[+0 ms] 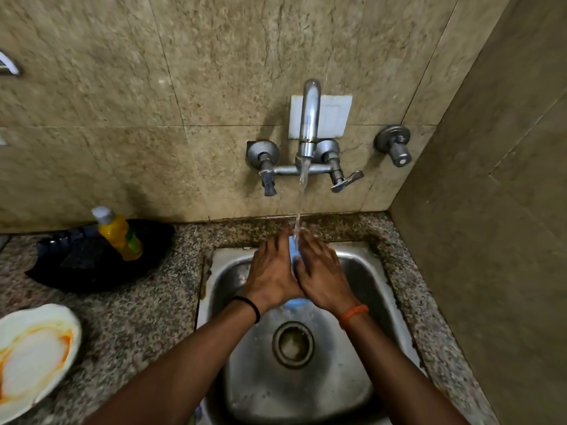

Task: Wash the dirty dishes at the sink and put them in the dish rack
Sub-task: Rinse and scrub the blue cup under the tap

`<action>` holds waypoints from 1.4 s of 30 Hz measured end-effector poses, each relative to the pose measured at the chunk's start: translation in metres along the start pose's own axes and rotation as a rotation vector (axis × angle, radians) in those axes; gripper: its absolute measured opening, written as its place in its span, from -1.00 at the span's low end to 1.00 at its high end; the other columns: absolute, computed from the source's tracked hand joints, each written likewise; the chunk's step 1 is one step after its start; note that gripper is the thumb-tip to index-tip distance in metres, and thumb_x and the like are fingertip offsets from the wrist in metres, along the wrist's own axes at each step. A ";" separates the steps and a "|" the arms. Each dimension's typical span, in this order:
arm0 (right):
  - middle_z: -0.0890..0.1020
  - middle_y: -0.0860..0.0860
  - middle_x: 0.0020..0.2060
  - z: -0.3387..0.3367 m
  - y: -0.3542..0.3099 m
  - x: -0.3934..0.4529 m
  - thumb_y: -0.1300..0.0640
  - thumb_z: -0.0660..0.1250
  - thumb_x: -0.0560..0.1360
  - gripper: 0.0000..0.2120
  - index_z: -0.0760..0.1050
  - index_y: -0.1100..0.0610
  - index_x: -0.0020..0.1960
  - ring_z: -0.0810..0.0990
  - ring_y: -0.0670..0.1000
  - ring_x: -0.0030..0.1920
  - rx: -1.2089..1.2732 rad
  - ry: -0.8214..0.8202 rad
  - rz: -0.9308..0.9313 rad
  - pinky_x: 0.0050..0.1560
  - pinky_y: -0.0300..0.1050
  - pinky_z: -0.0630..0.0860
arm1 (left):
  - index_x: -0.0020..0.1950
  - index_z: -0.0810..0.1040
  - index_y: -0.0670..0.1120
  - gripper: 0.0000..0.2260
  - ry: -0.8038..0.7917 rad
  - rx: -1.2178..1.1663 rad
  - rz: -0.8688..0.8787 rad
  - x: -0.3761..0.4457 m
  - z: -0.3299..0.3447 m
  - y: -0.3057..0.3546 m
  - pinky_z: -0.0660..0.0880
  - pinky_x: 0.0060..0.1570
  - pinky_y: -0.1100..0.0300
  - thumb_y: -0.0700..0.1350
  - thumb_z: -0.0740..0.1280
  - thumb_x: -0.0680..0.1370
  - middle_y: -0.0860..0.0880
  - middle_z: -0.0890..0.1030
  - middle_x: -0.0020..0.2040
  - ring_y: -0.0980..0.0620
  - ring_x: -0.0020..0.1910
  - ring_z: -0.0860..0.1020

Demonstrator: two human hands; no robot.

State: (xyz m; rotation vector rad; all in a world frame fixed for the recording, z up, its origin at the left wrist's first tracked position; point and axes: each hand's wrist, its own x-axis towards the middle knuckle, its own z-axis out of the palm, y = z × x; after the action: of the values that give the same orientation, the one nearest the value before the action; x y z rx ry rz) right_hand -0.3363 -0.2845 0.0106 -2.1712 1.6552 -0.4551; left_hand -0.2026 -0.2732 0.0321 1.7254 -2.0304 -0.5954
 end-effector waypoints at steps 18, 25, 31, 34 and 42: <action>0.67 0.08 -0.20 -0.025 0.018 0.043 -0.16 0.25 0.51 -0.65 0.57 0.11 0.04 0.65 0.07 -0.18 1.243 -0.301 0.674 -0.18 -0.15 0.54 | 0.53 0.13 0.01 0.02 -0.070 0.560 0.558 0.012 -0.024 0.000 0.25 0.36 -0.04 0.33 0.43 0.18 -0.18 0.23 0.47 -0.18 0.40 0.25; 0.71 0.11 -0.18 -0.016 0.021 0.034 0.00 0.20 0.57 -0.74 0.61 0.10 -0.03 0.69 0.08 -0.19 1.584 -0.167 0.645 -0.15 -0.09 0.60 | 0.53 -0.10 0.23 0.09 -0.271 0.556 0.491 0.039 -0.029 0.004 0.25 0.38 -0.14 0.21 0.49 0.16 -0.07 0.04 0.54 -0.24 0.46 0.09; 0.72 0.12 -0.20 -0.027 0.017 0.028 0.12 0.21 0.60 -0.72 0.62 0.27 0.01 0.70 0.05 -0.23 1.659 -0.017 0.488 -0.26 -0.11 0.64 | 0.56 -0.12 0.13 0.02 -0.404 -0.086 0.084 0.037 -0.032 0.004 0.19 0.45 -0.02 -0.10 0.51 0.33 -0.15 -0.01 0.56 -0.13 0.55 -0.04; 0.67 0.22 -0.04 -0.019 0.009 0.019 0.18 0.30 0.56 -0.71 0.52 0.35 0.18 0.65 0.16 -0.08 1.270 0.029 0.355 -0.11 -0.03 0.60 | 0.29 0.39 -0.05 -0.62 -0.391 -0.812 -0.348 0.035 -0.039 0.012 0.50 -0.01 0.12 -0.18 0.32 0.49 -0.15 0.54 0.12 -0.06 0.04 0.55; 0.68 0.06 0.03 -0.007 -0.034 -0.024 0.20 0.21 0.50 -0.58 0.41 -0.04 0.34 0.63 0.12 0.03 -0.058 0.049 -0.227 -0.11 -0.08 0.49 | 0.11 0.54 -0.07 -0.78 -0.219 -1.203 -0.675 0.026 -0.006 -0.020 0.53 -0.24 0.13 0.02 0.27 0.57 -0.06 0.68 -0.23 -0.01 -0.33 0.61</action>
State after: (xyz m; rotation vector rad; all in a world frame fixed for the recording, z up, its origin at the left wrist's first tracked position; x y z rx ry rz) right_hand -0.3168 -0.2543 0.0325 -2.4217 1.4690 -0.5319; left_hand -0.1867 -0.3025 0.0262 1.4578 -0.6903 -1.7855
